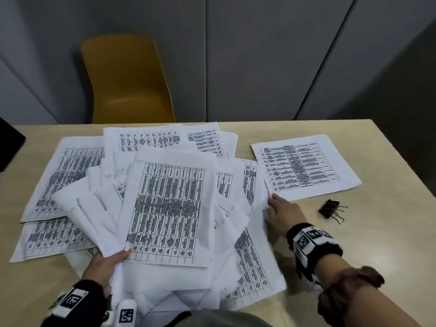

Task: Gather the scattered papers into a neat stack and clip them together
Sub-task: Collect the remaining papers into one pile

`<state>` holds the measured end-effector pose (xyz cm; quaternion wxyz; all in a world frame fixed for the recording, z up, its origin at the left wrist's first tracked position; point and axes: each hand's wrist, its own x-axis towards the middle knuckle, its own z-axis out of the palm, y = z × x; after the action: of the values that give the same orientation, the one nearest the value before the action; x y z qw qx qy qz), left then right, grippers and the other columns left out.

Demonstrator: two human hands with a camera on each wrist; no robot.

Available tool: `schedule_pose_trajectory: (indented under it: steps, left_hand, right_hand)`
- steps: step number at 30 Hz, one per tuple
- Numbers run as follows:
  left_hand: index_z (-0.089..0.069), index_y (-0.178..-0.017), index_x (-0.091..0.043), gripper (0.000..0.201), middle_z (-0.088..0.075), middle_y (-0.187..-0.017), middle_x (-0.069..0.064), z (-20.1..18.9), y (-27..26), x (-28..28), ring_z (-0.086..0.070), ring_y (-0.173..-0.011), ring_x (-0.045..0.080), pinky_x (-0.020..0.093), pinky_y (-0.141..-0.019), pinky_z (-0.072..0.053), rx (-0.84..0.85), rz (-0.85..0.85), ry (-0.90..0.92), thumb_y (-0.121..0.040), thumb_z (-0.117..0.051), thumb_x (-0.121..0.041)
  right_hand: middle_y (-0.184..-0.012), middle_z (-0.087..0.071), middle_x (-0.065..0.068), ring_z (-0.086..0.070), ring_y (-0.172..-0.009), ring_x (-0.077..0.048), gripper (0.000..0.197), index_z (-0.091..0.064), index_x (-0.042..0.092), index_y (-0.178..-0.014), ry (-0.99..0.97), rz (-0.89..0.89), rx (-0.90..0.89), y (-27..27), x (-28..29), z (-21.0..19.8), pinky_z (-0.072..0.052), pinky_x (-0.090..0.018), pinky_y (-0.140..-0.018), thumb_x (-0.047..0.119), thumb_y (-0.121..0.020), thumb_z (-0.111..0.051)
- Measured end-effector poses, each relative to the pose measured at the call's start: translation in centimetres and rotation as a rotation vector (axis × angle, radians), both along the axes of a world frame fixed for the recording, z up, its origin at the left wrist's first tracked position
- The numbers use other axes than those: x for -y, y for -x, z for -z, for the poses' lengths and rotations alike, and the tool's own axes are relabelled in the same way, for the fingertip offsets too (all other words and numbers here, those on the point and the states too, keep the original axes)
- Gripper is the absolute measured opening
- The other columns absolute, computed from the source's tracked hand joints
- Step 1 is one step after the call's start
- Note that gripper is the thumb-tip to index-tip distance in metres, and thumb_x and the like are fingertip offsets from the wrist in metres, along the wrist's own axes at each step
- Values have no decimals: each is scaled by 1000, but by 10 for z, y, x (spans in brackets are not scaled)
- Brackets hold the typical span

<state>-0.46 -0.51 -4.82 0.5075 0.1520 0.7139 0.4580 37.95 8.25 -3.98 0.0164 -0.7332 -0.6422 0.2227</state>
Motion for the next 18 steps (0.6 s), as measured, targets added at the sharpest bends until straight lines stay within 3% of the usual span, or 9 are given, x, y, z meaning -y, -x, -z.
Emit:
schedule_pose_trajectory:
  steps: [2,4,5,8,11,12,15,18]
  left_hand:
    - [-60,-99,6,14,-64,-44,-7,-1,-1,0,-53,-74,28,42,-98,-37,11,2,-14,-86,-55,4]
    - [-59,-104,10,19,-63,-43,-7,-2,-1,1,-52,-70,26,42,-97,-37,12,1,-3,-86,-55,4]
    - [-57,-110,12,26,-64,-43,-6,1,-1,2,-52,-72,27,41,-96,-37,11,-6,-3,-85,-56,4]
    - [-54,-115,14,32,-65,-48,-3,6,2,1,-54,-77,30,43,-94,-39,3,-13,-8,-85,-56,6]
    - [-54,-114,14,31,-66,-48,-5,10,5,0,-54,-77,28,40,-90,-40,-6,1,-13,-84,-56,8]
    - [-54,-114,13,31,-66,-47,-6,10,6,0,-55,-79,28,39,-93,-39,-11,11,-15,-84,-56,8]
    - [-57,-110,10,28,-68,-51,-6,13,8,-1,-60,-79,27,42,-96,-40,-6,27,-12,-83,-57,8]
    - [-60,-100,4,18,-69,-53,-7,13,8,-1,-65,-65,21,34,-81,-44,-17,50,-18,-83,-56,9]
  right_hand:
    - [-129,-55,-18,-55,-114,-32,38,-56,8,-121,-145,357,-224,-6,-3,-8,-42,-32,-93,25,-89,-45]
    - [-133,-43,-23,-48,-118,-38,44,-47,4,-124,-165,698,-292,-14,-16,-13,-41,-40,-96,20,-85,-59]
    - [-137,-36,-24,-41,-124,-40,56,-41,3,-129,-97,766,-245,-16,-23,-15,-38,-44,-100,24,-82,-64]
    - [-147,-26,-19,-26,-134,-39,79,-35,7,-135,125,554,7,-11,-39,-11,-30,-48,-107,47,-75,-67]
    - [-151,-21,-15,-18,-140,-36,83,-32,7,-138,169,385,161,0,-49,-5,-23,-50,-110,52,-75,-62]
    - [-151,-23,-14,-20,-139,-35,83,-31,6,-138,162,353,194,3,-51,-7,-24,-50,-109,51,-75,-61]
    - [-134,-43,-15,-45,-124,-33,69,-39,3,-131,124,254,251,10,-53,-9,-41,-42,-95,41,-76,-57]
    - [-121,-57,-14,-59,-108,-31,46,-50,5,-120,100,145,350,10,-55,-13,-48,-37,-84,33,-84,-52]
